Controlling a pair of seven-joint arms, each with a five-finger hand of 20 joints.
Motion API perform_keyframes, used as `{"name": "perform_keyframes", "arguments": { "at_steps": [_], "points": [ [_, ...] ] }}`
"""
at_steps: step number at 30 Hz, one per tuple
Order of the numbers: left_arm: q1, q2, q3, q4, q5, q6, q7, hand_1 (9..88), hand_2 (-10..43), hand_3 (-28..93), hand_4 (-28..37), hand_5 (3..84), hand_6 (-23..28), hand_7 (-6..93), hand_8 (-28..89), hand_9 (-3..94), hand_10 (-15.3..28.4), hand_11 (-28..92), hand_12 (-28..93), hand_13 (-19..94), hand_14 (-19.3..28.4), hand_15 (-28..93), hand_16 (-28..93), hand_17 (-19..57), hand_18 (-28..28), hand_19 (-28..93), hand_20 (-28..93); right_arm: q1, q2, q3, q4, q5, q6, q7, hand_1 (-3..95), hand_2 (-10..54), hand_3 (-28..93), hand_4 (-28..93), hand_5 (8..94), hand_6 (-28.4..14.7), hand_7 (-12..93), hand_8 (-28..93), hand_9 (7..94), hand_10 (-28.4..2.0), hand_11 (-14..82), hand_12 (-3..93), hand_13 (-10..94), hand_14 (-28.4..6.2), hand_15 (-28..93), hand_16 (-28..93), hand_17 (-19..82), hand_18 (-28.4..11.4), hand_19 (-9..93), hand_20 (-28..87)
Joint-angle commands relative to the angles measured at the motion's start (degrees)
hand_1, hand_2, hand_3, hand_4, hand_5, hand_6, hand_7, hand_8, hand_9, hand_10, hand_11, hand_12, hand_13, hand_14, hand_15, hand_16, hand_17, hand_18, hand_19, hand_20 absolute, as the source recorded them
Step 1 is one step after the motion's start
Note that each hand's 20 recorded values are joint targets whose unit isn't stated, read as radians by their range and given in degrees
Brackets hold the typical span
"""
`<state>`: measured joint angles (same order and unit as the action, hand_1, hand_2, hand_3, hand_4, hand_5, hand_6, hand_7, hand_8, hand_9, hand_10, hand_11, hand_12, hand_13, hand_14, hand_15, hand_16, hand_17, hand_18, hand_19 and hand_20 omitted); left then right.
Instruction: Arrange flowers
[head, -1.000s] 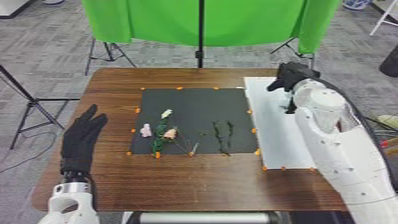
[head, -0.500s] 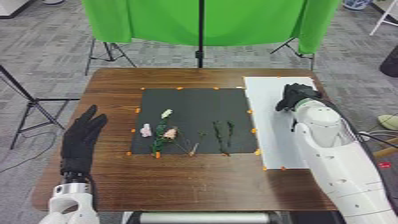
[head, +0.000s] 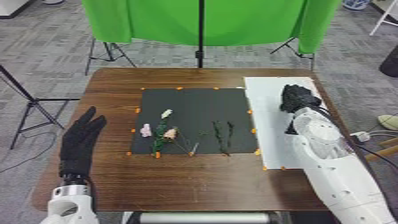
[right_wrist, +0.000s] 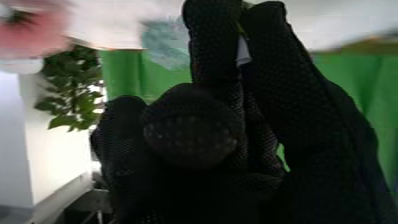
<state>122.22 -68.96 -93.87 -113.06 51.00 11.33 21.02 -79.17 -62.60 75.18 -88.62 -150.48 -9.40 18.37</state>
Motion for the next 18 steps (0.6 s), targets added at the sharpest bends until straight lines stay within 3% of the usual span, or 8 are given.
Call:
{"name": "perform_keyframes", "arguments": {
  "at_steps": [1, 18],
  "points": [
    [0.1, -0.21, 0.21, 0.17, 0.24, -0.44, -0.43, 21.0, -0.4, 67, -25.8, 43.4, 4.1, 5.7, -5, 44.8, 13.2, 14, 11, 34, 14.7, 9, 1, 7.2, 10.1, 2, 19, 6.0, 2.2, -9.3, -12.6, 10.5, 0.1, -1.0, 65.5, -9.5, 52, -12, 80.2, -0.9, 18, 13, 92.8, -8.0, 7.7, 39.6, 93, -0.8, 58, 34, 67, -8.5, 93, 54],
    [-0.7, 0.21, 0.47, 0.51, 0.37, -1.49, -1.27, 21.1, -0.3, 66, -25.5, 43.5, 4.0, 5.7, -5, 44.8, 13.2, 14, 11, 34, 14.8, 9, 1, 7.2, 10.1, 2, 19, 6.9, -4.5, -24.5, -14.1, 13.0, -8.6, -5.1, 63.2, -9.5, 53, -12, 79.7, -0.3, 18, 13, 92.5, -8.0, 7.8, 40.2, 93, -0.7, 58, 35, 67, -8.4, 93, 55]
  ]
}}
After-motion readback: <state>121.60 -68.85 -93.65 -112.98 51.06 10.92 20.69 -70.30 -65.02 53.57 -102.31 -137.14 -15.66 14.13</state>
